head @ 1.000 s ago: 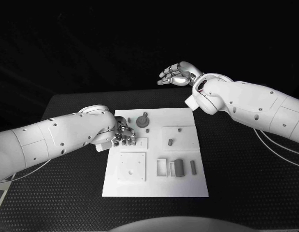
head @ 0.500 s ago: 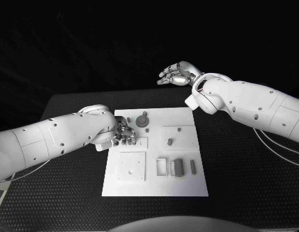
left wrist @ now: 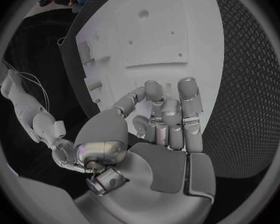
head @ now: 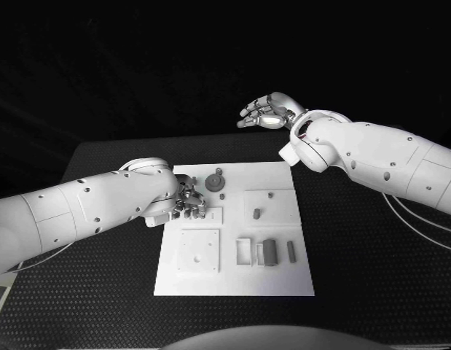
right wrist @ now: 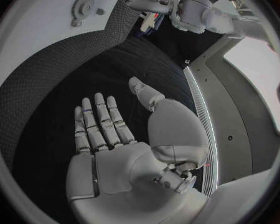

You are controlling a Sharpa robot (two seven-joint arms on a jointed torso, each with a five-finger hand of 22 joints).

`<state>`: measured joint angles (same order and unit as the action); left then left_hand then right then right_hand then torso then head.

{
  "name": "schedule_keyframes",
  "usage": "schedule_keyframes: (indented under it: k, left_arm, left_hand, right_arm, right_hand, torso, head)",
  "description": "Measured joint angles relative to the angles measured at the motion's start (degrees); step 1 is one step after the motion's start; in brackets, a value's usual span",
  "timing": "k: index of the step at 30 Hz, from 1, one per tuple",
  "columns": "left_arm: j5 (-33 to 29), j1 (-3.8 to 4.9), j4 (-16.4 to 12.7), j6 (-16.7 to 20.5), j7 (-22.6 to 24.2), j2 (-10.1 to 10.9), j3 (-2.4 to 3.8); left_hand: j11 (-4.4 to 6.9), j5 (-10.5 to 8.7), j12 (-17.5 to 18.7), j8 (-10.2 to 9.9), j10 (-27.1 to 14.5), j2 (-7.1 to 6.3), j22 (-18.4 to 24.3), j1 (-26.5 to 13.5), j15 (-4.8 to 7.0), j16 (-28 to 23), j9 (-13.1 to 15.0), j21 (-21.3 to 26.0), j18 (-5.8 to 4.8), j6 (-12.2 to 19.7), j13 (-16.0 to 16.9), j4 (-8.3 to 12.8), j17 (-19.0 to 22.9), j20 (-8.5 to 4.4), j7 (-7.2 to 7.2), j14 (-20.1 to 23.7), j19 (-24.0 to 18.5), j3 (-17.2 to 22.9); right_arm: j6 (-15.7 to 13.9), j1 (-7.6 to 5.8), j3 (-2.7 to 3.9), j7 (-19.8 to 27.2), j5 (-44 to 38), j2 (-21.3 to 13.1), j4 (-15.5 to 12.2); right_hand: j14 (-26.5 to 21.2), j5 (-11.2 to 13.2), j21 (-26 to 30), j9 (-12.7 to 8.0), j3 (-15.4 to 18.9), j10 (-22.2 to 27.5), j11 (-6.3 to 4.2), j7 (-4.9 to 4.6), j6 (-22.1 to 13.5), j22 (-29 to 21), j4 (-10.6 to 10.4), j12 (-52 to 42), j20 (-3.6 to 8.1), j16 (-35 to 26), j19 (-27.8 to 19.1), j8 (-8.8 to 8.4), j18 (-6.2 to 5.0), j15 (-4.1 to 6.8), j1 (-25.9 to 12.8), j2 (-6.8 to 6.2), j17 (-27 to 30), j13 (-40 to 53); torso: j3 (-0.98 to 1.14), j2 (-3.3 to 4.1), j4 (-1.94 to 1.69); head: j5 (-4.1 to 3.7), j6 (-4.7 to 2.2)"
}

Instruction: Assemble the parts on the task board

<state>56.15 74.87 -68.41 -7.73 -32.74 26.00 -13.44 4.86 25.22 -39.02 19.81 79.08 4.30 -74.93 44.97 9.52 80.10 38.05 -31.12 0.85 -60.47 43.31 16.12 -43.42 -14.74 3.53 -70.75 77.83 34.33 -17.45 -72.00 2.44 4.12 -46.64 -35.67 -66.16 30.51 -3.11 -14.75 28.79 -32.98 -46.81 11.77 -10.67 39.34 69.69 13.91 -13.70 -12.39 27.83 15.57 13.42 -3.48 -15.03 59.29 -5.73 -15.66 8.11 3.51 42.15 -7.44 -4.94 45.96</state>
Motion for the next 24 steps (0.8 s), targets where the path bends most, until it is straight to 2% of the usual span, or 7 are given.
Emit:
schedule_keyframes:
  k: [7,16,24]
  left_arm:
    - [1.32,0.01,-0.09,-0.39,-0.01,-0.14,0.05]
    - [3.02,0.02,-0.07,-0.40,-0.31,-0.71,0.07]
    - [3.88,-0.01,-0.18,-0.43,-0.40,-0.78,0.13]
  left_hand:
    - [0.05,-0.22,-0.02,0.00,0.07,0.00,0.01,0.00,0.10,0.34,-0.02,-0.23,0.00,-0.13,-0.01,0.06,0.06,-0.01,0.04,-0.11,0.04,0.06]
    - [0.17,0.68,-0.25,0.61,0.37,-0.46,0.01,-0.45,0.12,0.63,0.32,-0.66,-0.01,-0.28,-0.01,1.12,0.24,-0.01,-0.06,-0.32,0.21,1.12]
    - [0.36,0.79,-0.64,0.64,0.58,-0.23,0.01,-0.68,0.16,0.89,0.30,-0.90,-0.01,-0.44,-0.01,1.27,0.31,-0.12,-0.09,-0.44,0.35,1.27]
  right_arm:
    - [0.03,0.00,0.00,-0.01,0.00,-0.06,0.00]
    - [0.05,0.00,0.00,-0.02,0.00,-0.01,-0.03]
    - [0.12,0.01,0.00,-0.03,0.00,0.01,-0.01]
  right_hand:
    - [0.00,0.00,0.22,0.00,0.00,0.00,0.00,0.00,0.00,0.00,0.00,0.22,0.00,0.00,0.00,0.00,0.00,0.00,0.00,0.00,0.00,-0.08]
    - [0.00,0.00,0.22,0.00,0.00,-0.12,0.12,0.00,0.00,0.06,0.00,0.22,0.00,0.00,0.00,0.00,0.00,0.01,0.00,0.00,0.05,-0.13]
    - [0.00,0.00,0.22,-0.05,0.00,-0.21,0.21,0.00,0.00,0.11,0.00,0.22,0.00,0.00,0.00,0.00,0.01,0.01,0.00,0.00,0.04,-0.19]
  torso:
    - [0.02,0.00,0.01]
    - [-0.03,0.00,-0.03]
    - [-0.03,0.02,0.00]
  head:
    - [-0.06,0.05]
    - [-0.07,0.11]
    - [-0.04,0.11]
